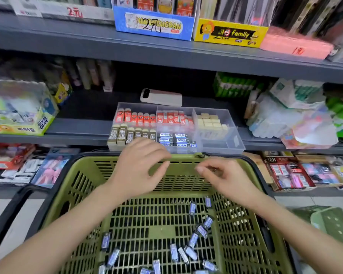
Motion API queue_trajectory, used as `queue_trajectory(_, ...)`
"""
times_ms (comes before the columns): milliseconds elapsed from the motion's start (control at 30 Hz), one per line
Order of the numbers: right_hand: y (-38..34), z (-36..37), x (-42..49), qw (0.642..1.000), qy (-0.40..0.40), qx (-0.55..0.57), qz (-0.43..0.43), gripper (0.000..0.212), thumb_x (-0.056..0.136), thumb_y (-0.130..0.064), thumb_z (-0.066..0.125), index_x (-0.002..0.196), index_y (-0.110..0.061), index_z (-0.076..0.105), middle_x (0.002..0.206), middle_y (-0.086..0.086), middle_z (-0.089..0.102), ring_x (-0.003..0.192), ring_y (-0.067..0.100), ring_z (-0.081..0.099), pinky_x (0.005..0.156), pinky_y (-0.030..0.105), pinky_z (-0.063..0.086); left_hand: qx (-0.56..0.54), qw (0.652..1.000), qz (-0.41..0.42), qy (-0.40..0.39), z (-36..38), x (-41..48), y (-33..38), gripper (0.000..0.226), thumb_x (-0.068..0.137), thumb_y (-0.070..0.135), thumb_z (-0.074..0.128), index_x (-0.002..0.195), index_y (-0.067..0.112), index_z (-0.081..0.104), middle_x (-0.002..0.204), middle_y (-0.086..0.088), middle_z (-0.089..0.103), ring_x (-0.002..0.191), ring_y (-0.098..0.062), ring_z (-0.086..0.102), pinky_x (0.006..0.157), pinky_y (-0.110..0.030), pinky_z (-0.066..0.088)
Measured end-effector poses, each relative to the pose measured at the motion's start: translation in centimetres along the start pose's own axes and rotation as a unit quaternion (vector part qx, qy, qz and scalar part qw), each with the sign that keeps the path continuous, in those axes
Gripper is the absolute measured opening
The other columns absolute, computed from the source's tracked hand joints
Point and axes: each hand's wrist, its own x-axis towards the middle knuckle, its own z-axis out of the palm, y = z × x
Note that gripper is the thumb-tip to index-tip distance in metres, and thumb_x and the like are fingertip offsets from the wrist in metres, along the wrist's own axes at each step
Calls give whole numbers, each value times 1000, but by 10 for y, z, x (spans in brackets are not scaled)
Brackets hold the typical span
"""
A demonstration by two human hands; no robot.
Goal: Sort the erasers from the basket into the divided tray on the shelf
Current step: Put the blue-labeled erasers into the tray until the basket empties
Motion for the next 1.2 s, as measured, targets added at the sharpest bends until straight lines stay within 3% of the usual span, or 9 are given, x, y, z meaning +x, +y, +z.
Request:
queue_trajectory(100,40,36,-21,971,-154,-87,162,20,91,-23,58,107,-15,67,94,-5,67,79,7,62,71,18,47,-43,994,-86,-43,20,-46,22,22,86,30,54,85,17,72,80,8,68,78,-9,58,76,-30,49)
queue_trajectory(233,92,85,-40,898,-268,-202,285,40,89,-14,58,129,-12,52,129,8,56,114,21,56,97,28,45,-50,919,-122,-371,74,-112,34,32,88,36,58,119,28,60,117,10,57,113,-7,47,101,-29,43)
queue_trajectory(300,109,101,-49,890,-272,-216,296,51,87,-4,56,135,-13,45,138,14,43,117,24,53,100,27,43,-35,874,-103,-473,98,-137,34,42,86,31,63,127,29,53,130,8,48,126,-11,36,110,-27,32)
queue_trajectory(400,123,114,-62,900,-260,-199,287,65,82,-8,67,140,-18,38,143,15,24,115,25,54,101,25,40,-40,847,-99,-521,122,-151,36,56,81,32,67,134,30,47,137,4,40,130,-15,30,114,-32,26)
queue_trajectory(533,131,124,-70,915,-231,-194,269,71,74,-21,78,135,-18,42,139,8,28,111,24,55,101,30,42,-42,824,-83,-560,139,-151,42,71,75,39,72,139,34,40,136,1,36,125,-17,29,110,-36,30)
queue_trajectory(800,135,129,-66,924,-213,-195,252,27,79,-18,71,92,-19,47,121,6,33,82,17,49,85,24,44,-62,846,-36,-529,148,-164,43,45,85,24,65,128,22,51,126,-2,47,117,-16,41,104,-35,41)
queue_trajectory(933,130,122,-56,929,-168,-111,309,22,77,-18,71,88,-15,52,118,7,37,77,15,49,75,25,45,-145,843,-149,-496,137,-163,36,46,84,38,66,125,21,55,116,3,52,108,-10,45,99,-27,41)
queue_trajectory(1033,116,116,-45,932,-106,48,343,16,77,-15,70,79,-14,54,105,10,53,75,14,51,67,27,50,-235,836,-286,-404,119,-156,33,26,81,37,70,98,19,61,97,3,60,87,-10,55,84,-29,51)
queue_trajectory(1200,67,100,-28,841,-67,413,344,12,84,-12,66,90,-7,57,83,5,59,76,17,57,76,28,53,-374,760,-464,-258,88,-125,26,19,81,20,72,81,8,57,81,-9,64,77,-25,60,77,-33,51)
